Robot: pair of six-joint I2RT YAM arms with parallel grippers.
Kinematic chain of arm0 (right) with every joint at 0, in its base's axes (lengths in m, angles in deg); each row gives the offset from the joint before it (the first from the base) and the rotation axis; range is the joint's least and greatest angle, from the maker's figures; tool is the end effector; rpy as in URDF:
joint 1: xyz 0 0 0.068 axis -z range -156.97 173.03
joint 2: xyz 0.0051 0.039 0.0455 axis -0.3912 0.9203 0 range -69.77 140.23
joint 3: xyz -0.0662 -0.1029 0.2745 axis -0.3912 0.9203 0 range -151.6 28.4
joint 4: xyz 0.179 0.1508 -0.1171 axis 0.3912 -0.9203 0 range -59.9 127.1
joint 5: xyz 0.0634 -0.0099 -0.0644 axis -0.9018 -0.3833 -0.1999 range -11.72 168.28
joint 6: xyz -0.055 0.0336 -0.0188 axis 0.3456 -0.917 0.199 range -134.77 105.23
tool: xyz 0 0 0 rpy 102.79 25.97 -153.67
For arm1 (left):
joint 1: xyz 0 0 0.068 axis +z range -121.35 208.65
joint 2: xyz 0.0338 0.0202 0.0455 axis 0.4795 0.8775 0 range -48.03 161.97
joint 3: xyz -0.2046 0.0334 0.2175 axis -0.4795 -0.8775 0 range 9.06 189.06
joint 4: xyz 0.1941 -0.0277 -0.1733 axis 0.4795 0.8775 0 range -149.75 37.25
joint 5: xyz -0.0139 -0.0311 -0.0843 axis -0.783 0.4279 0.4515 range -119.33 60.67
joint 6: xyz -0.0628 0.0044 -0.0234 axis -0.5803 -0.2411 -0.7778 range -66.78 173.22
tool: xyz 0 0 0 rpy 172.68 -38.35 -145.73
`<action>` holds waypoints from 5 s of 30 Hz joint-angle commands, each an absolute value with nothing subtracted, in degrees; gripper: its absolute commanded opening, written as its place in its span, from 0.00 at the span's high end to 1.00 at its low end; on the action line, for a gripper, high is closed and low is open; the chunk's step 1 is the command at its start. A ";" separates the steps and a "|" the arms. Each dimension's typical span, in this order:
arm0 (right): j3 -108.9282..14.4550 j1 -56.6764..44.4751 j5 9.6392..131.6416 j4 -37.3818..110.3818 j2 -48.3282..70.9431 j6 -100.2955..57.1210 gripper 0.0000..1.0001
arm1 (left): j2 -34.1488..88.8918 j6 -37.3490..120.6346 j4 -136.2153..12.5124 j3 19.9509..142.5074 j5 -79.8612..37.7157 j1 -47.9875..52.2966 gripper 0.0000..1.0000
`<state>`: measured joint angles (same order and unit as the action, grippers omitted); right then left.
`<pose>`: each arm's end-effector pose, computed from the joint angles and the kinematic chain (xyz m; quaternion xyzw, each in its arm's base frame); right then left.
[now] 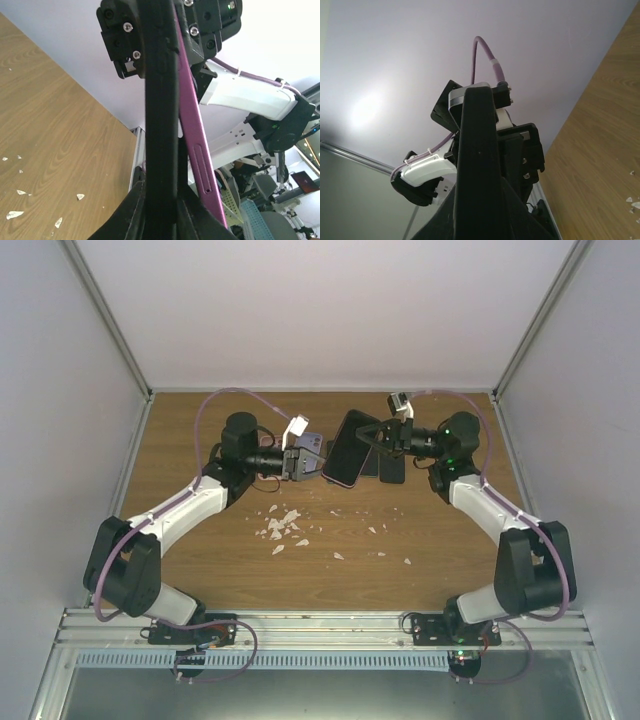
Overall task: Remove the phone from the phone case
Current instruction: Remove the phone case from the phone.
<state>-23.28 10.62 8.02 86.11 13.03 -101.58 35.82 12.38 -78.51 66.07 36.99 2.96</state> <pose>0.2938 0.1162 0.3567 -0.0796 0.6647 0.7231 0.1705 0.2753 -0.1870 0.3337 0.2721 0.6739 -0.6464 0.2322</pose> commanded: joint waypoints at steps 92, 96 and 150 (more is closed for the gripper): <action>-47.11 -24.76 79.95 13.62 12.93 26.29 0.45 | 36.26 -9.10 -72.49 59.62 31.48 14.26 1.00; -46.55 -25.50 81.55 13.72 13.57 27.15 0.45 | 36.29 -9.12 -72.41 59.69 31.57 14.33 1.00; -33.90 -26.72 103.54 47.64 22.18 48.11 0.76 | 34.98 -8.68 -72.42 59.57 31.67 13.92 1.00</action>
